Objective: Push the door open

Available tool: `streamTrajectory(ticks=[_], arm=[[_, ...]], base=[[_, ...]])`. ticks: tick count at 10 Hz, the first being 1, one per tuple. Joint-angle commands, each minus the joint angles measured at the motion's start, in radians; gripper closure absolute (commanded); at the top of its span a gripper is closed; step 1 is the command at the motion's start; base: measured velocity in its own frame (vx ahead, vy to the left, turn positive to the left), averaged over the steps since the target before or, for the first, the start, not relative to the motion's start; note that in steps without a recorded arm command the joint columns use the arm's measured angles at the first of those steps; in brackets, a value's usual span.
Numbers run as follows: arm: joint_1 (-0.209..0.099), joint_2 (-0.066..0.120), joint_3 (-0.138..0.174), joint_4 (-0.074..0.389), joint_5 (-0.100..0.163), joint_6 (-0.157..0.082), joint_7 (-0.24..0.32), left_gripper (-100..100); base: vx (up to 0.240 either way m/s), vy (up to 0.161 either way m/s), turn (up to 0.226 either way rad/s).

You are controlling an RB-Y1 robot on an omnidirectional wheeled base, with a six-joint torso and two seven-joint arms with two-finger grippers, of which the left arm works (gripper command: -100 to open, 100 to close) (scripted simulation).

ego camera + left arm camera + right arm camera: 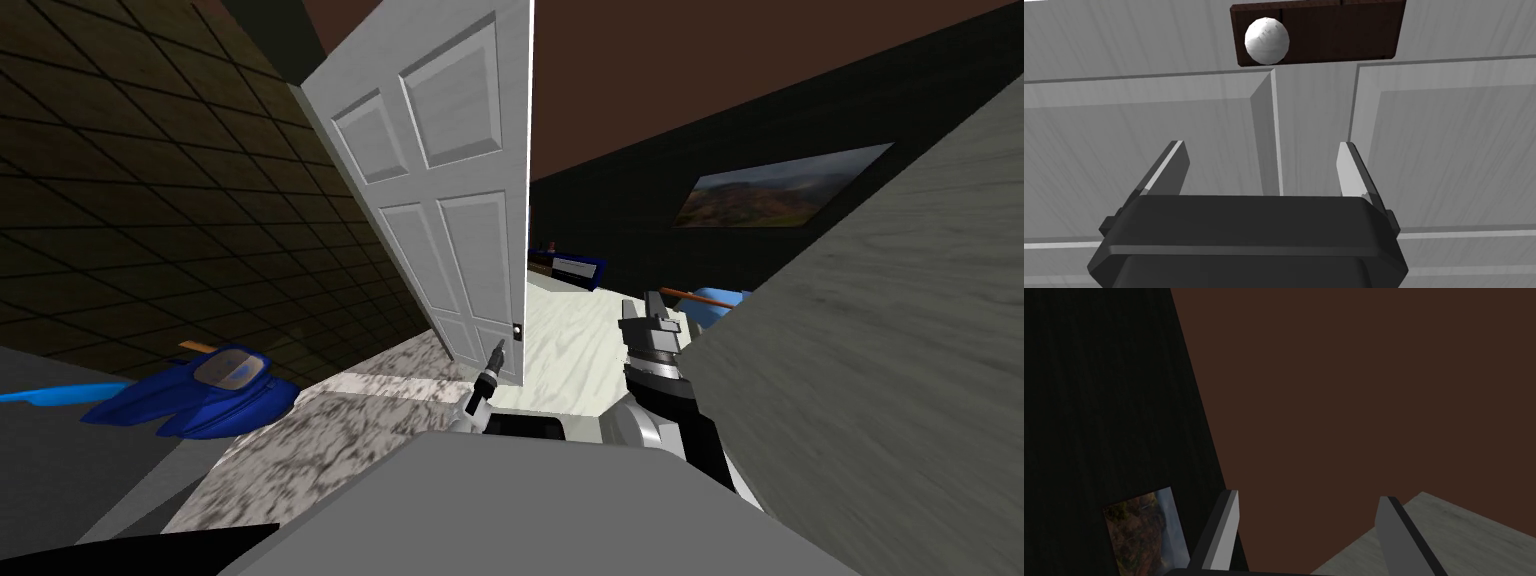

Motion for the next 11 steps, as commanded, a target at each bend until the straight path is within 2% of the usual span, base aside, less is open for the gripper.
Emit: streamTrajectory(ticks=[1, 3, 5, 7, 8, 11], arm=[[0.001, 0.008, 0.003, -0.002, 0.001, -0.003, -0.002, -100], [0.001, -0.011, 0.008, 0.001, 0.003, -0.011, -0.008, -100], [0.001, -0.049, 0.012, 0.003, 0.005, -0.017, -0.012, -100], [0.01, -0.043, 0.012, -0.01, 0.004, -0.009, -0.012, -100], [0.01, -0.043, 0.012, -0.01, 0.004, -0.009, -0.012, 100], [0.01, -0.043, 0.012, -0.01, 0.004, -0.009, -0.012, 100]], base=[[0.265, -0.087, -0.022], [0.246, -0.078, -0.031], [0.227, -0.098, -0.018], [0.06, -0.025, 0.011], [0.0, 0.0, 0.0], [-0.005, 0.003, -0.003]])
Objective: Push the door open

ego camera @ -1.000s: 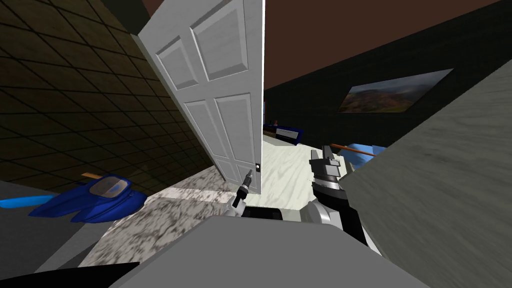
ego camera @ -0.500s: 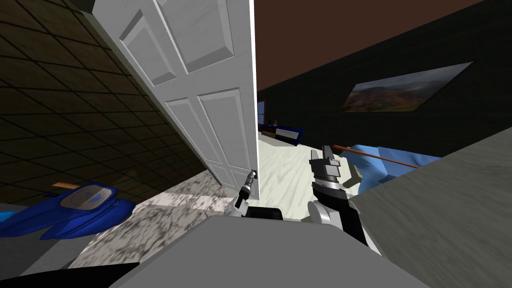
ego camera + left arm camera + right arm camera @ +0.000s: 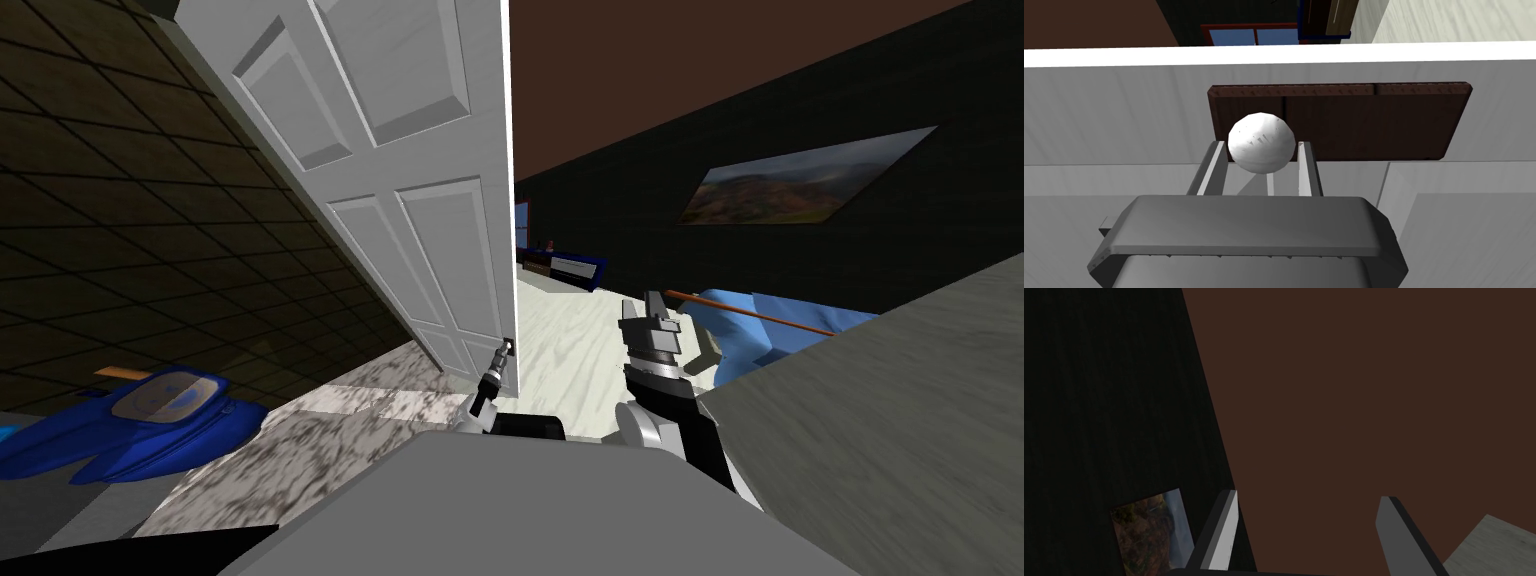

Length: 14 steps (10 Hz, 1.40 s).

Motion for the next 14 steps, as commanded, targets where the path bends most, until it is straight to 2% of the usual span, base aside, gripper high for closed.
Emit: streamTrajectory(ticks=[1, 2, 3, 5, 7, 8, 11, 13, 14], arm=[[0.0, 0.0, 0.0, -0.001, 0.0, -0.002, 0.001, 100], [0.0, 0.0, 0.0, -0.001, 0.0, -0.002, 0.001, 100], [0.007, 0.023, -0.015, -0.01, 0.025, 0.005, -0.016, 100], [0.012, 0.035, -0.026, -0.018, 0.043, 0.009, -0.028, 100], [0.023, 0.05, -0.05, -0.034, 0.081, 0.017, -0.053, 100], [0.023, 0.061, -0.048, -0.031, 0.07, 0.019, -0.043, -100], [0.023, 0.066, -0.049, -0.036, 0.072, 0.024, -0.043, -100], [0.024, 0.052, -0.052, -0.043, 0.074, 0.033, -0.042, -100], [0.024, 0.033, -0.053, -0.047, 0.075, 0.037, -0.042, -100]], base=[[0.0, 0.0, 0.0], [0.0, 0.0, 0.0], [0.096, -0.047, 0.156], [0.169, -0.07, 0.126], [0.211, -0.073, 0.215], [0.017, 0.02, 0.086], [-0.116, 0.121, 0.013], [-0.19, 0.097, 0.055], [-0.246, 0.059, 0.049]])
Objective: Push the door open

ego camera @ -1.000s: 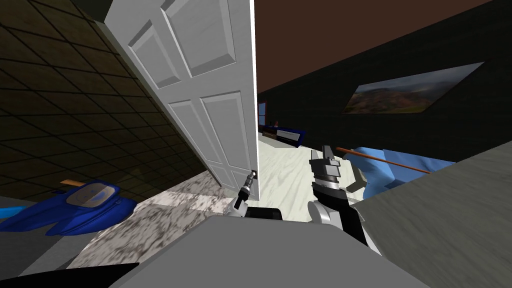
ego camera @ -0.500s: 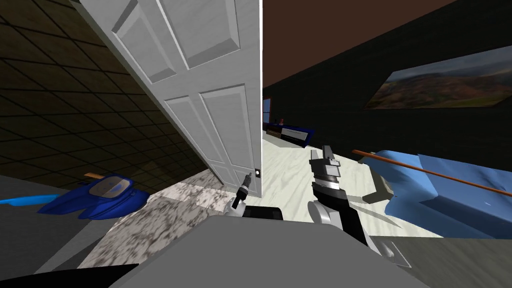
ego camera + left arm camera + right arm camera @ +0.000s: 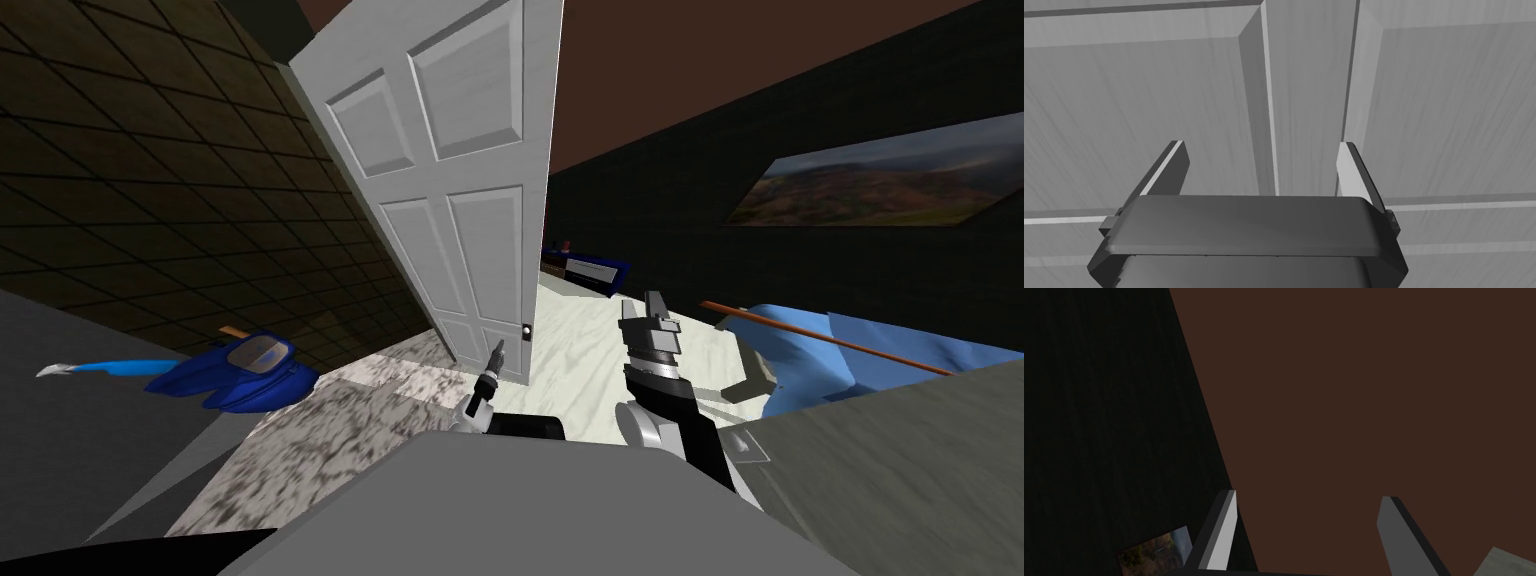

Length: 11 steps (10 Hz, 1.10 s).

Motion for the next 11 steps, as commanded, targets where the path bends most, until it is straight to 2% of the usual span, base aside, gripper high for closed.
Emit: streamTrajectory(ticks=[1, 3, 4, 5, 7, 9, 10, 11], arm=[[-0.001, -0.029, -0.001, 0.001, 0.001, 0.003, -0.003, -100], [-0.001, -0.056, -0.002, -0.002, 0.002, 0.007, -0.002, -100], [-0.001, -0.062, -0.002, -0.003, 0.003, 0.007, -0.002, -100], [0.0, -0.058, -0.002, -0.004, 0.002, 0.01, -0.003, -100], [0.0, -0.042, -0.001, -0.002, 0.003, 0.007, -0.004, -100], [0.0, -0.018, 0.002, 0.0, 0.004, 0.003, -0.006, -100], [0.0, -0.003, 0.004, 0.002, 0.004, 0.0, -0.009, -100], [-0.001, 0.003, 0.006, 0.003, 0.005, -0.003, -0.01, -100]], base=[[-0.255, 0.002, 0.031], [-0.185, -0.127, 0.021], [-0.11, -0.16, 0.01], [-0.046, -0.074, 0.007], [0.096, 0.104, -0.004], [0.16, 0.13, -0.014], [0.236, 0.041, -0.026], [0.262, -0.044, -0.025]])
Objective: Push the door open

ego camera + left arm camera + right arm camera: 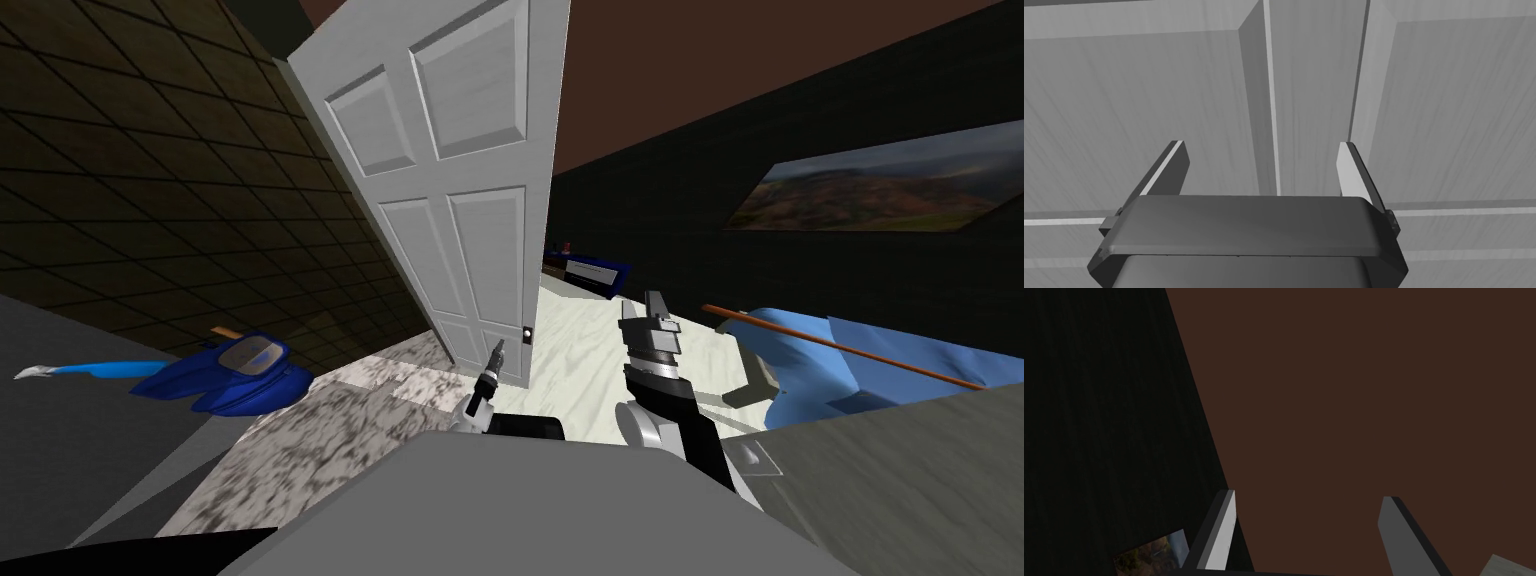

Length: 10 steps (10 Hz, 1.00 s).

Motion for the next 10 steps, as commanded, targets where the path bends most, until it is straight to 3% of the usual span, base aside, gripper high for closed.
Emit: streamTrajectory(ticks=[1, 4, 7, 8, 9, 10], arm=[[0.006, 0.008, 0.001, -0.006, 0.0, -0.002, -0.002, -100], [0.006, -0.01, 0.006, -0.002, 0.002, -0.01, -0.007, -100], [0.006, -0.052, 0.01, 0.002, 0.003, -0.015, -0.011, -100], [0.004, -0.04, 0.013, 0.008, 0.004, -0.016, -0.012, -100], [0.004, -0.04, 0.013, 0.008, 0.004, -0.016, -0.012, 100], [0.004, -0.04, 0.013, 0.008, 0.004, -0.016, -0.012, 100]], base=[[0.232, -0.076, -0.015], [0.178, -0.121, -0.022], [0.089, -0.155, -0.008], [0.017, -0.084, 0.017], [-0.003, 0.013, -0.011], [-0.007, 0.033, -0.015]])
